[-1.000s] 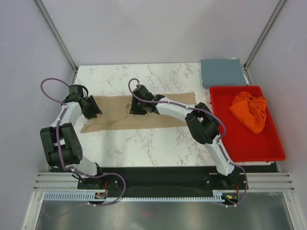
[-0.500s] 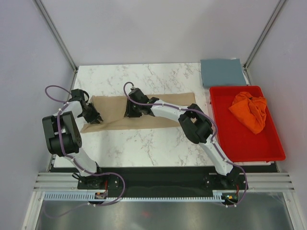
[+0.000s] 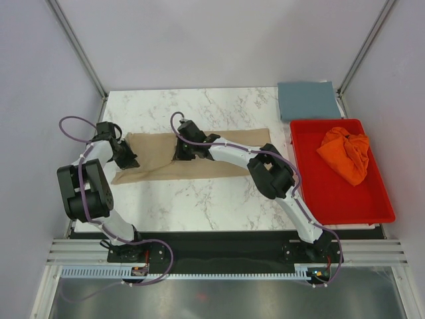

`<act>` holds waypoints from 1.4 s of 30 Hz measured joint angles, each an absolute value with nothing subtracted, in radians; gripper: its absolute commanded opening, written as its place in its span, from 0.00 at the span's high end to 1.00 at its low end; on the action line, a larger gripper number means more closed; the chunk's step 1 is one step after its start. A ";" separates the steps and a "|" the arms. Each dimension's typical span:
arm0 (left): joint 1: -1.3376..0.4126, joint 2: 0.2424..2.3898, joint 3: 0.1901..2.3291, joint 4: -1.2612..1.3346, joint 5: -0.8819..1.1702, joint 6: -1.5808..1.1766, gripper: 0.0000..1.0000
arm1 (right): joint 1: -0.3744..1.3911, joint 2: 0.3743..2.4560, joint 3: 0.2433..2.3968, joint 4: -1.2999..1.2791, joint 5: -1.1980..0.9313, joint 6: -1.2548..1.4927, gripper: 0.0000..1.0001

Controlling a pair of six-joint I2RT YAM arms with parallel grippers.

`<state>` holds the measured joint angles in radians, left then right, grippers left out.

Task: Fold and stack the t-shirts
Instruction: Fold the tshirt

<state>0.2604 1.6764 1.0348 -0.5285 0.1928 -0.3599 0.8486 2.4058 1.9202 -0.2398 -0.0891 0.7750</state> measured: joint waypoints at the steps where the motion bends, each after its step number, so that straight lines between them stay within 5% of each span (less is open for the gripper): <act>1: 0.260 1.662 1.034 -0.529 0.191 -0.360 0.98 | 0.847 2.405 1.918 -0.239 -0.089 0.774 1.00; 16: 0.260 1.634 1.004 -0.556 0.158 -0.359 0.98 | 0.841 2.383 1.842 -0.231 -0.073 0.758 1.00; 18: 0.260 1.636 1.004 -0.562 0.152 -0.359 0.93 | 0.841 2.383 1.839 -0.225 -0.074 0.752 0.92; 19: 0.260 1.637 1.004 -0.569 0.149 -0.359 0.89 | 0.841 2.382 1.839 -0.225 -0.075 0.750 0.79; 22: 0.260 1.637 1.011 -0.585 0.148 -0.355 0.80 | 0.841 2.370 1.830 -0.223 -0.078 0.733 0.69; 42: 0.260 2.056 1.482 -0.567 0.118 -0.356 0.78 | 0.809 1.886 1.613 -0.233 -0.029 0.643 0.65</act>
<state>0.2604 2.0563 1.4818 -0.5674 0.1177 -0.3565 0.8089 1.8862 1.6131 -0.2333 -0.0292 0.6426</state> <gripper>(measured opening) 0.217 0.351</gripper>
